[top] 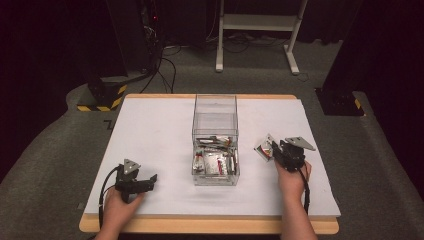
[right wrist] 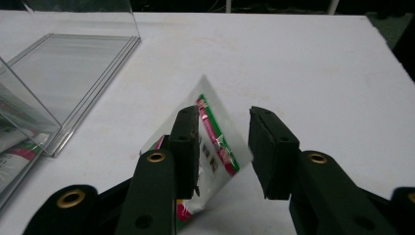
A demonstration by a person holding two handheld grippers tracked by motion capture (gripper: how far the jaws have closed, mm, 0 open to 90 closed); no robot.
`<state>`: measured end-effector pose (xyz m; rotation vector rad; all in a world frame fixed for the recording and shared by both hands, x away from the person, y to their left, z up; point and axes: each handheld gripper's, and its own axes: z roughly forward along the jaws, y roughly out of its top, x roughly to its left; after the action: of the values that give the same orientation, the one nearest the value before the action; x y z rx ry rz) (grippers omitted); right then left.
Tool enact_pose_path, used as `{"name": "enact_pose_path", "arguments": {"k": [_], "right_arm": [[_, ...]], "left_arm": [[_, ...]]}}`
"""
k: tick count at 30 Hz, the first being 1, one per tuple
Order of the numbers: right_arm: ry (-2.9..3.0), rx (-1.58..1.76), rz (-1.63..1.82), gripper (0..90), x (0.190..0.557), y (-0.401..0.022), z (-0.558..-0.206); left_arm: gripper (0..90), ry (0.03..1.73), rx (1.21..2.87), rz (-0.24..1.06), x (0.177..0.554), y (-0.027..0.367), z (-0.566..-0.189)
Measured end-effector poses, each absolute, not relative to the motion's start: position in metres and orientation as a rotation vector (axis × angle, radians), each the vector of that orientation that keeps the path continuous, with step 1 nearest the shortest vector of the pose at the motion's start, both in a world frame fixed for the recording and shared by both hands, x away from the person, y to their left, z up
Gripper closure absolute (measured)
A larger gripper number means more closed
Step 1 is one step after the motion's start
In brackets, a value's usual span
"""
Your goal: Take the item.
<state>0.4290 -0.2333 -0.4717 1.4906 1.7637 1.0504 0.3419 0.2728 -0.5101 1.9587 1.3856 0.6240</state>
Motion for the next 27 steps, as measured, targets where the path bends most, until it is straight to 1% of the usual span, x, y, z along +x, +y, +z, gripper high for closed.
{"name": "enact_pose_path", "arguments": {"k": [5, 10, 12, 25, 27], "right_arm": [[1.753, 1.469, 1.051, 59.5, 0.424, -0.235, -0.466], [1.777, 1.447, 1.042, 56.0, 0.422, -0.230, -0.466], [1.783, 1.440, 1.044, 53.2, 0.422, -0.226, -0.465], [1.838, 1.368, 1.036, 47.2, 0.418, -0.211, -0.467], [1.853, 1.356, 1.035, 43.1, 0.416, -0.204, -0.466]], "left_arm": [[13.7, 1.386, 1.959, 0.623, 0.342, 0.273, -0.510], [13.7, 1.386, 1.959, 0.623, 0.342, 0.273, -0.510], [13.7, 1.386, 1.959, 0.623, 0.342, 0.273, -0.510], [13.7, 1.386, 1.959, 0.623, 0.342, 0.273, -0.510], [13.7, 1.387, 1.957, 0.623, 0.342, 0.273, -0.510]]}}
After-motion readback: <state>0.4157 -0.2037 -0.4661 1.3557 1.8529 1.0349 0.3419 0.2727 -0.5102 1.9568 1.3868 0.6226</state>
